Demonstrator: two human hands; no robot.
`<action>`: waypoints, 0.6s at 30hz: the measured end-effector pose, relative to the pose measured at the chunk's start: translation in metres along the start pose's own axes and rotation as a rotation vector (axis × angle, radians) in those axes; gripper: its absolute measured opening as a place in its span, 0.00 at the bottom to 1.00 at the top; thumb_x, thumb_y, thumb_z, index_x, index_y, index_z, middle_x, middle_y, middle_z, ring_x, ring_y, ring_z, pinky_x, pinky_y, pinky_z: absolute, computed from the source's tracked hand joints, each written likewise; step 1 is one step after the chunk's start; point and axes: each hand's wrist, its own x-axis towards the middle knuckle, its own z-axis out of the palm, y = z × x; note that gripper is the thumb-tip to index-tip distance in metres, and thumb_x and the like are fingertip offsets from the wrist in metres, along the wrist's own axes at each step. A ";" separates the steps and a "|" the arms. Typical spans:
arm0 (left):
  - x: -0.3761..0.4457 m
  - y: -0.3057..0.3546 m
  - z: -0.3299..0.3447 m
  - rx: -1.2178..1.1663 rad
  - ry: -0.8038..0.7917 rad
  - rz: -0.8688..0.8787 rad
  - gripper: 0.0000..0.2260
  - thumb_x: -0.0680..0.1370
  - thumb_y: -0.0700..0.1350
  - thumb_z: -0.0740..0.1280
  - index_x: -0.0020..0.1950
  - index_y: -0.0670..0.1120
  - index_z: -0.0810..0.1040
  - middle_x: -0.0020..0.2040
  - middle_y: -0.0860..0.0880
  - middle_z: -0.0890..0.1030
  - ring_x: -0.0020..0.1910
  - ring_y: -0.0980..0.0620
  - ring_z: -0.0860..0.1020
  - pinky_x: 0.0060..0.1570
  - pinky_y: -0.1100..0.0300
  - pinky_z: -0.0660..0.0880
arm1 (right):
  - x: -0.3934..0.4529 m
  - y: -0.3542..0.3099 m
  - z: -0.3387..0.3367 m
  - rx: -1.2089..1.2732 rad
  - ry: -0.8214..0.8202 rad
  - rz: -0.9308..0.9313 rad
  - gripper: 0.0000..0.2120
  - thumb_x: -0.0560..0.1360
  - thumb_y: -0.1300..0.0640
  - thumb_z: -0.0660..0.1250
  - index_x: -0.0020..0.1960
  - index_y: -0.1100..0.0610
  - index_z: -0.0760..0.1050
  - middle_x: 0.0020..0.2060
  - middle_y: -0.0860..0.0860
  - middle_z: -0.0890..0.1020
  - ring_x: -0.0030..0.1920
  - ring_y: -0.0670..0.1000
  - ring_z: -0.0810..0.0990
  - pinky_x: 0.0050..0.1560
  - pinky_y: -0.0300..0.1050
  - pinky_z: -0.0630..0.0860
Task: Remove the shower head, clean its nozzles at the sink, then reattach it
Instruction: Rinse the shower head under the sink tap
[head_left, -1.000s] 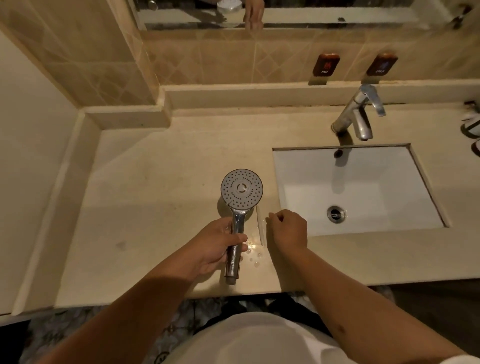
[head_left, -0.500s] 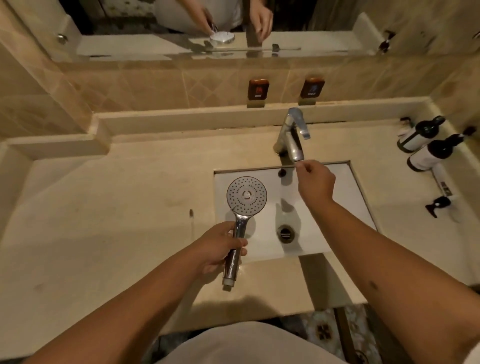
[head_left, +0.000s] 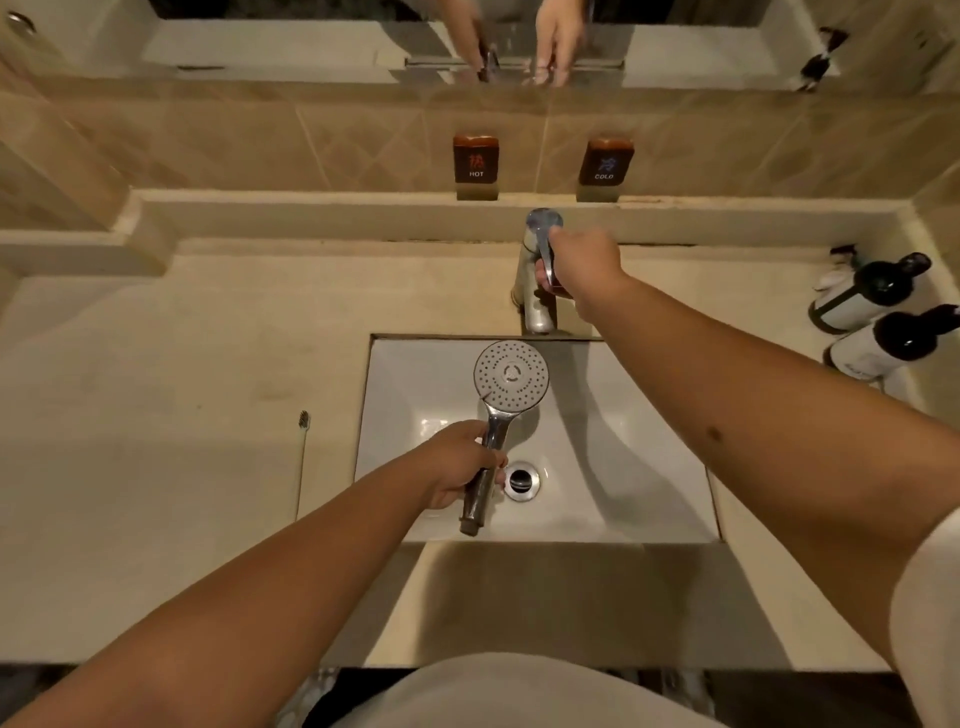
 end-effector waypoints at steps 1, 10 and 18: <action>0.003 0.001 0.005 0.001 0.001 -0.003 0.11 0.78 0.34 0.63 0.58 0.43 0.75 0.46 0.41 0.80 0.40 0.48 0.80 0.37 0.55 0.78 | 0.001 -0.001 0.001 0.065 -0.008 0.058 0.11 0.79 0.52 0.61 0.42 0.58 0.74 0.34 0.54 0.79 0.29 0.50 0.78 0.31 0.44 0.76; 0.019 0.006 0.024 -0.013 0.001 -0.009 0.10 0.78 0.34 0.62 0.58 0.41 0.74 0.44 0.42 0.79 0.37 0.50 0.79 0.35 0.56 0.76 | -0.004 0.001 0.003 0.173 -0.151 0.196 0.19 0.81 0.45 0.56 0.40 0.56 0.74 0.26 0.48 0.73 0.22 0.45 0.68 0.23 0.36 0.63; 0.027 0.014 0.024 -0.022 -0.016 -0.015 0.08 0.80 0.34 0.60 0.57 0.43 0.74 0.44 0.42 0.78 0.37 0.51 0.78 0.35 0.57 0.75 | -0.007 -0.005 0.007 0.122 -0.105 0.214 0.19 0.82 0.46 0.54 0.40 0.56 0.73 0.28 0.49 0.71 0.24 0.46 0.64 0.28 0.40 0.61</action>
